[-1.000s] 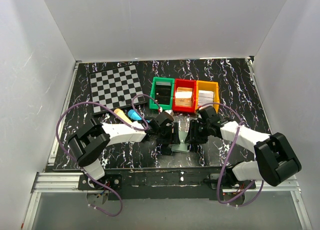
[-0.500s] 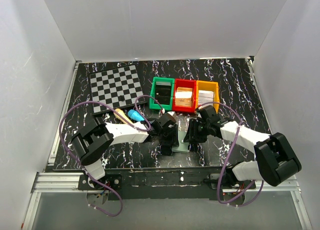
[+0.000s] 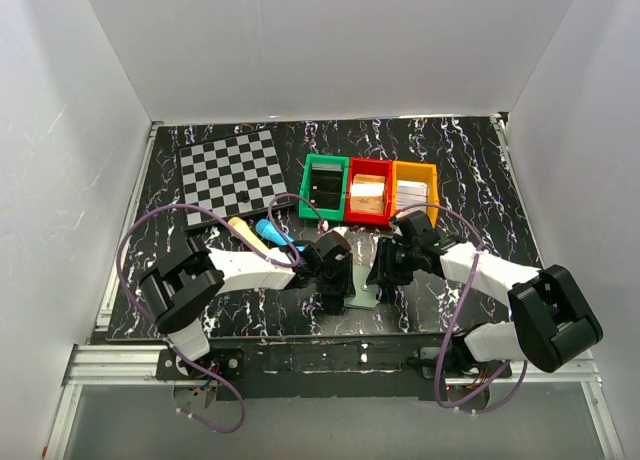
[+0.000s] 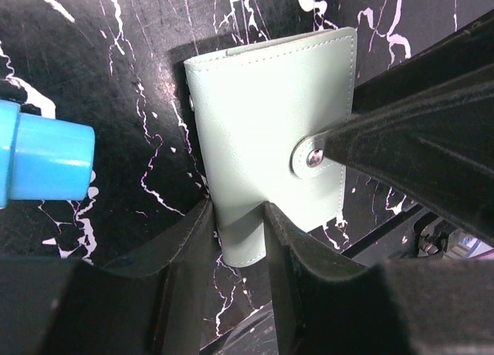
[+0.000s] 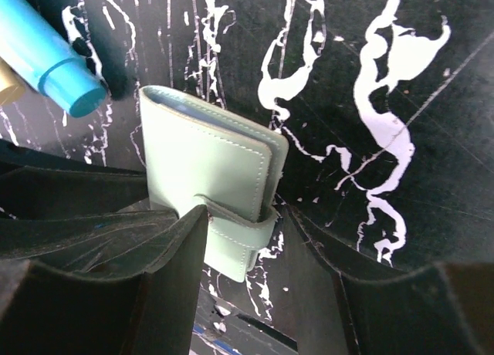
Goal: Take the credit cards out of the card holder
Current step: Pick up the card holder from the center of the board.
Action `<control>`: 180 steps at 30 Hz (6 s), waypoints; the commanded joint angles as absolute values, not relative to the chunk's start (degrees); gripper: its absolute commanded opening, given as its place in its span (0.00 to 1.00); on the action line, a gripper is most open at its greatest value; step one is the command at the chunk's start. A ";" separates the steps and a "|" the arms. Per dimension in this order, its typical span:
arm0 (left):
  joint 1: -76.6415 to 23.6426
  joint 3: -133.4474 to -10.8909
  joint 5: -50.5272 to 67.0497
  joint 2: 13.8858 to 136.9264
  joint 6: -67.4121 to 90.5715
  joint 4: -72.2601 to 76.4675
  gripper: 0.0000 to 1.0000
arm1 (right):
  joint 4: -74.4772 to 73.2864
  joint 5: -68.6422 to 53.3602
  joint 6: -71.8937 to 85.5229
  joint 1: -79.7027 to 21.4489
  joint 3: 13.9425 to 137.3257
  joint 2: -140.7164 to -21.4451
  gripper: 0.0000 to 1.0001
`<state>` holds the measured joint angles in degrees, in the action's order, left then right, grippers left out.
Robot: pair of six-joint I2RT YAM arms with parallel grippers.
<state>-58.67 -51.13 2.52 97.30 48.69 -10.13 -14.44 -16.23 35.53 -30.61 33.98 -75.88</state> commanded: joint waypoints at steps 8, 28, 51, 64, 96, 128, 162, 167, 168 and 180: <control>-59.33 -47.55 1.93 95.36 49.13 -11.43 0.27 | -13.90 -13.70 35.42 -30.15 36.47 -77.08 0.51; -59.33 -45.97 2.20 94.40 48.96 -9.58 0.26 | -7.82 -20.74 34.81 -30.23 34.46 -78.49 0.18; -59.33 -36.57 -2.73 77.00 51.50 -4.05 0.60 | -13.53 -22.76 31.73 -30.23 32.87 -68.65 0.01; -59.33 -27.26 -5.10 66.01 51.86 9.21 0.80 | -20.91 -23.29 29.71 -30.23 34.89 -62.15 0.01; -59.33 -14.32 3.60 47.63 43.77 41.04 0.98 | -18.64 -50.18 37.88 -32.17 50.80 -54.49 0.01; -59.24 -14.06 10.81 49.48 46.14 48.08 0.50 | -13.01 -52.29 39.90 -32.87 47.11 -55.02 0.01; -59.24 -30.83 2.39 47.89 40.17 16.90 0.00 | -48.50 -19.46 20.31 -39.72 68.19 -51.86 0.55; -59.24 -39.19 -9.73 51.32 44.02 2.75 0.00 | -51.94 10.04 23.19 -51.65 71.80 -53.43 0.52; -59.33 -40.50 -12.10 52.02 45.34 0.38 0.00 | -51.77 17.42 23.81 -54.55 71.72 -53.70 0.51; -61.17 -53.43 -26.01 60.03 51.50 -21.18 0.00 | -48.00 43.15 21.89 -66.53 74.71 -61.95 0.63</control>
<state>-60.14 -48.82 -19.33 59.09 49.17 -13.23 -49.71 33.71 23.40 -64.55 71.46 -59.05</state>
